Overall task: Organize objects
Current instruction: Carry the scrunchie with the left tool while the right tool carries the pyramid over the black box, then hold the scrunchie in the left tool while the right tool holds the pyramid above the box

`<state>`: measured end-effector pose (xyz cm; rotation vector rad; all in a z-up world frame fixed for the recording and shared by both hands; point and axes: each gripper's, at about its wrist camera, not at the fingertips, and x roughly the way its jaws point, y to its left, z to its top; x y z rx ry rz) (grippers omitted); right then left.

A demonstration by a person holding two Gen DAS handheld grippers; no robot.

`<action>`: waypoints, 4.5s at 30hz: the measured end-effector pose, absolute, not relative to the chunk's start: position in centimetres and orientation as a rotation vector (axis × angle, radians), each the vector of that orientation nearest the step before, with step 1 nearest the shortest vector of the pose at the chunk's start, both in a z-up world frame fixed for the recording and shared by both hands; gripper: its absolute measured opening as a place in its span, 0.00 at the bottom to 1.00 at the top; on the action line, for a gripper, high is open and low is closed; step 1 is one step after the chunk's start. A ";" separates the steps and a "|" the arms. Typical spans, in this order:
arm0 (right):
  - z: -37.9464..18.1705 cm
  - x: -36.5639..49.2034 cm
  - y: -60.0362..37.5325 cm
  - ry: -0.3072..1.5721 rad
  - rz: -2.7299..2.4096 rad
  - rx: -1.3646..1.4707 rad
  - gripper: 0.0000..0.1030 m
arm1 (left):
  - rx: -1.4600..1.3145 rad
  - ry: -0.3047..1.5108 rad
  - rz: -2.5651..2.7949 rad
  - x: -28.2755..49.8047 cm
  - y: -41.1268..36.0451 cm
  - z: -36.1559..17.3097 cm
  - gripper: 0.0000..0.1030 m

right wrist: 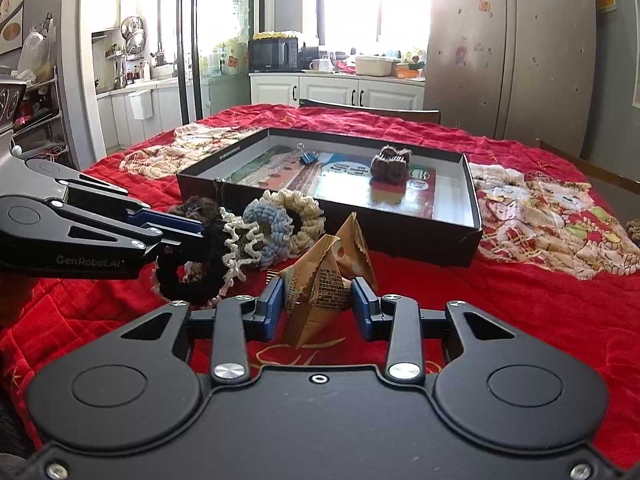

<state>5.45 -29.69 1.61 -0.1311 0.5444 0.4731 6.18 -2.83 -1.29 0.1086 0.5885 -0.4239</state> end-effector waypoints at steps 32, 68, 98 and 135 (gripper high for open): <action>8.0 18.3 -27.8 0.427 0.341 -0.185 0.34 | 0.054 0.504 -0.292 17.7 -2.0 4.8 0.17; 0.6 31.0 -28.6 0.544 0.176 -0.051 0.34 | -0.017 0.612 -0.179 28.7 -3.5 -1.1 0.18; -0.2 32.6 -27.4 0.657 0.182 -0.124 0.34 | 0.056 0.688 -0.182 29.7 -4.7 -1.9 0.19; -0.4 32.7 -27.1 0.680 0.205 -0.143 0.41 | 0.081 0.699 -0.167 29.9 -4.9 -2.1 0.41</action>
